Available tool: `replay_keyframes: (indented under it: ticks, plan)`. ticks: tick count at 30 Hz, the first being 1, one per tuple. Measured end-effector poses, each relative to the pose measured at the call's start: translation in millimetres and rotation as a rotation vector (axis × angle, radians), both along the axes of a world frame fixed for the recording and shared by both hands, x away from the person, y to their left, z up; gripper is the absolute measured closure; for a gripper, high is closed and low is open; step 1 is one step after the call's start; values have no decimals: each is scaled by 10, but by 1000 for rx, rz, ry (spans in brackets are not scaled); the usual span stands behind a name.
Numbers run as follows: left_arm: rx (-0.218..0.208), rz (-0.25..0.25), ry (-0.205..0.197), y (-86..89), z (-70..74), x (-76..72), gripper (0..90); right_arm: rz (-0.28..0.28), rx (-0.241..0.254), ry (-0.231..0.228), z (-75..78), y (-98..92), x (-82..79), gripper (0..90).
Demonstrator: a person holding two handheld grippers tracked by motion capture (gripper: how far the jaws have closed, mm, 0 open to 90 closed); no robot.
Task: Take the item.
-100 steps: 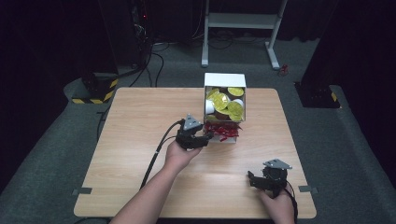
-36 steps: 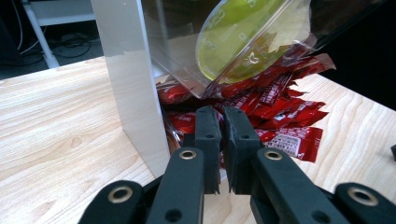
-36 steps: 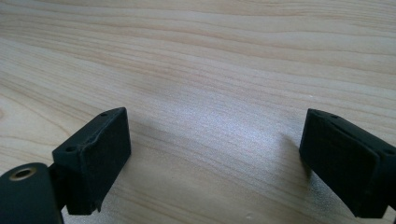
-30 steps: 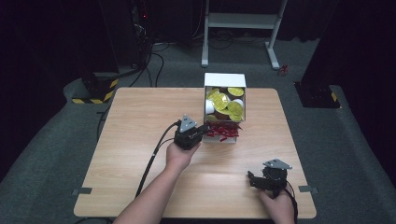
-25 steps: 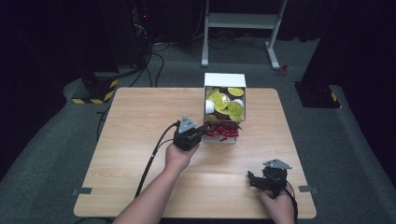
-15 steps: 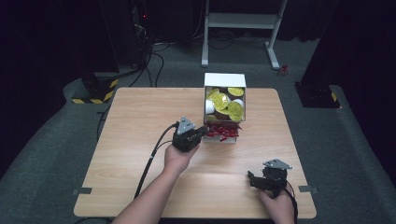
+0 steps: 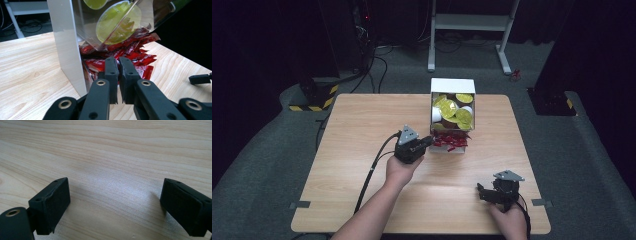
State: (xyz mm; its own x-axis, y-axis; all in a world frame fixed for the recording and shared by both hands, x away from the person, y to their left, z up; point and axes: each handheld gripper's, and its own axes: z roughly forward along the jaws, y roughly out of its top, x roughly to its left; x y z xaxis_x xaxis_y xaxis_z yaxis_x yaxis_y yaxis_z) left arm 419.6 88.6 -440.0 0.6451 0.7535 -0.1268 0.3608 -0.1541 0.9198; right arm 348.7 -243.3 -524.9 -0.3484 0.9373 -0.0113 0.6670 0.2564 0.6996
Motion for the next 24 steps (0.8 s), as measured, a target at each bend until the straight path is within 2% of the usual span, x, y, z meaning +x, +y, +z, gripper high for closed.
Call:
replay_keyframes:
  ticks: [19,24]
  plan:
    - [12,-13,-21,34,1,-121,856,0,0,0,0,0,0,92]
    - [3,-18,-23,81,-17,-177,857,0,0,0,0,0,0,92]
